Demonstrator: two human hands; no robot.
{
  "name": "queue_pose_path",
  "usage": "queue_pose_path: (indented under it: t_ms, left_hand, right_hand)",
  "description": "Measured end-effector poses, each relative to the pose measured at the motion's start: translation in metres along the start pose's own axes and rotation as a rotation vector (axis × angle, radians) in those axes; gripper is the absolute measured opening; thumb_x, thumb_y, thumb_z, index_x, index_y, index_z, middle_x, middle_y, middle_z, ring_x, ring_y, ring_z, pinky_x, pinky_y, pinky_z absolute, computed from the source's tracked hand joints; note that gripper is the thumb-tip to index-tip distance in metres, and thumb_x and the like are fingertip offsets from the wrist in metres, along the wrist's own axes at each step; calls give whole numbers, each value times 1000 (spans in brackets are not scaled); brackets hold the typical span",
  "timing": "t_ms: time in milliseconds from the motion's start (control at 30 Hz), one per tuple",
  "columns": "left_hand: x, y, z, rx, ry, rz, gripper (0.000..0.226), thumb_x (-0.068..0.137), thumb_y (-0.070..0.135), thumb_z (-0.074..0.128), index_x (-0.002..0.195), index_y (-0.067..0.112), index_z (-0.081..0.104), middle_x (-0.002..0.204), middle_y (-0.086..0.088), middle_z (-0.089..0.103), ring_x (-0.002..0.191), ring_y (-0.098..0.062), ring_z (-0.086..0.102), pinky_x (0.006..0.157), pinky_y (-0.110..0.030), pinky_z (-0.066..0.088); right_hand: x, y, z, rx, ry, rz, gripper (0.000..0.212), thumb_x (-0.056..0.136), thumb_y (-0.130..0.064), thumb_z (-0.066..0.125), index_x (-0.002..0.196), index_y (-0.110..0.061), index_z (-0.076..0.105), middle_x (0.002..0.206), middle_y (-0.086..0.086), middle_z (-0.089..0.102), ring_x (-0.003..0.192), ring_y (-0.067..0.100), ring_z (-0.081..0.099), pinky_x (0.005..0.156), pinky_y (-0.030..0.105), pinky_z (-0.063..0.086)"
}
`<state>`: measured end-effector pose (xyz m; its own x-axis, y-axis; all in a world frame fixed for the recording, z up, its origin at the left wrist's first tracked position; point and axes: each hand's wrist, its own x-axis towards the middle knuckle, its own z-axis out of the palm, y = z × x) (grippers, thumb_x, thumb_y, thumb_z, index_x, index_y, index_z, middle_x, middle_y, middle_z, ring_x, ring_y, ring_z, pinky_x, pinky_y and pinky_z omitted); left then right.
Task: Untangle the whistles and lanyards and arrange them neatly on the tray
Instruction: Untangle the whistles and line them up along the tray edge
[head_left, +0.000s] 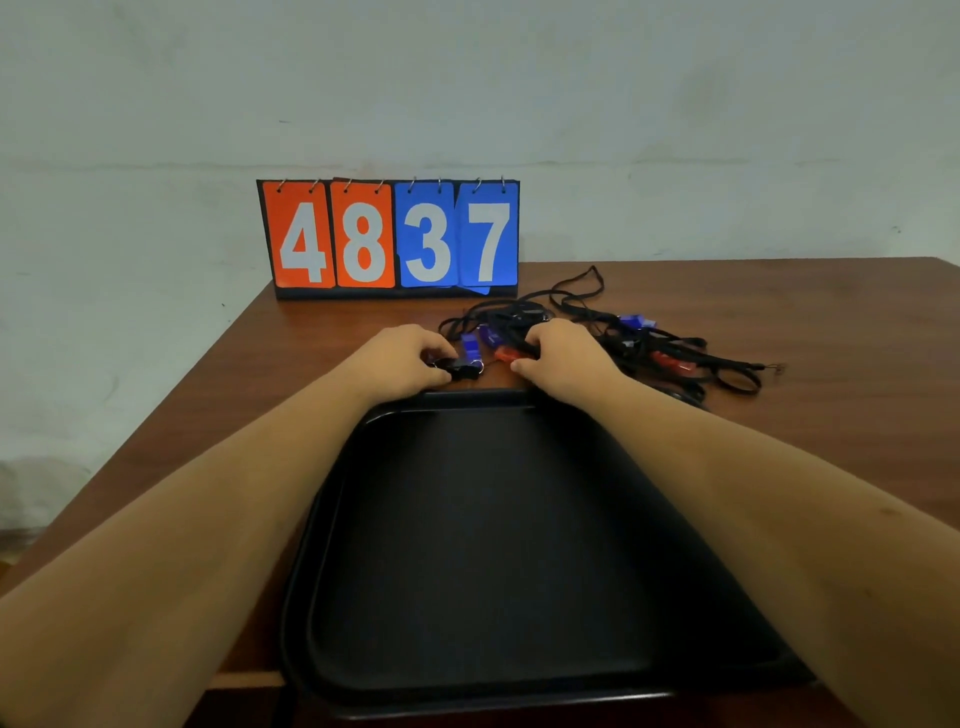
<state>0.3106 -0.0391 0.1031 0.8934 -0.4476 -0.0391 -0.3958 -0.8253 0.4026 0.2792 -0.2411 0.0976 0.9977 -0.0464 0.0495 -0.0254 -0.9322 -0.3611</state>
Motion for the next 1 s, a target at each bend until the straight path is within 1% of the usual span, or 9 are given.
queue_pose_path:
  t_ms: [233,433,567,667,733,800,867,933,1000]
  left_hand:
    - [6,-12,-2,-68,23,-31,26,91,28,66,117,27,65,119,5,60,110,-12,53,88,-28,43]
    - [-14,-14,-8,-316,259,-80,14,91,32,65,106,29,64,104,11,62,100,-8,56,83,-29,40]
    - [-46,-10,-12,-468,381,-89,23,95,25,61,119,28,61,103,12,64,97,-6,60,88,-30,47]
    - [-68,-13,-9,-566,419,-82,34,100,17,53,133,27,54,103,11,65,92,-5,64,77,-21,50]
    - [-79,-18,-7,-653,463,-113,33,101,14,50,132,24,55,107,6,66,91,-8,63,74,-20,49]
    - [-87,-22,-2,-764,514,-169,30,101,15,50,129,23,55,107,4,66,91,-10,63,74,-22,50]
    - [-93,-26,3,-798,539,-198,26,100,18,51,126,24,54,107,3,65,91,-12,63,77,-25,51]
    - [-96,-29,7,-764,542,-198,22,99,23,54,121,25,52,105,3,65,90,-11,63,82,-28,52]
    - [-95,-31,7,-726,558,-189,18,98,28,56,114,26,49,98,3,64,85,-10,62,76,-24,50]
  right_hand:
    - [19,8,-8,-31,34,29,29,95,-32,62,117,-14,65,106,3,61,91,15,54,85,30,46]
    - [5,-5,-13,45,173,22,42,95,-35,62,132,-14,58,132,13,49,116,28,54,101,39,47]
    - [-16,-20,-17,171,128,5,43,97,-31,61,135,-13,52,131,8,60,118,23,57,98,35,45]
    - [-34,-29,-20,297,131,-25,60,94,-27,65,146,-23,35,131,9,60,113,24,62,99,39,49]
    - [-42,-37,-21,284,98,-76,66,96,-23,62,152,-29,27,131,9,59,107,23,64,98,40,52]
    - [-46,-43,-21,219,24,-90,52,100,-21,56,149,-26,39,139,6,54,113,21,60,100,37,50]
    - [-46,-48,-19,204,-50,-65,36,101,-18,53,137,-19,53,133,5,57,109,18,58,94,29,48]
    - [-46,-51,-17,239,-81,-45,27,100,-17,54,127,-19,58,127,5,59,104,15,57,86,25,45]
    - [-44,-52,-17,235,-88,-43,26,98,-20,58,124,-21,58,130,4,57,110,17,57,89,26,44]
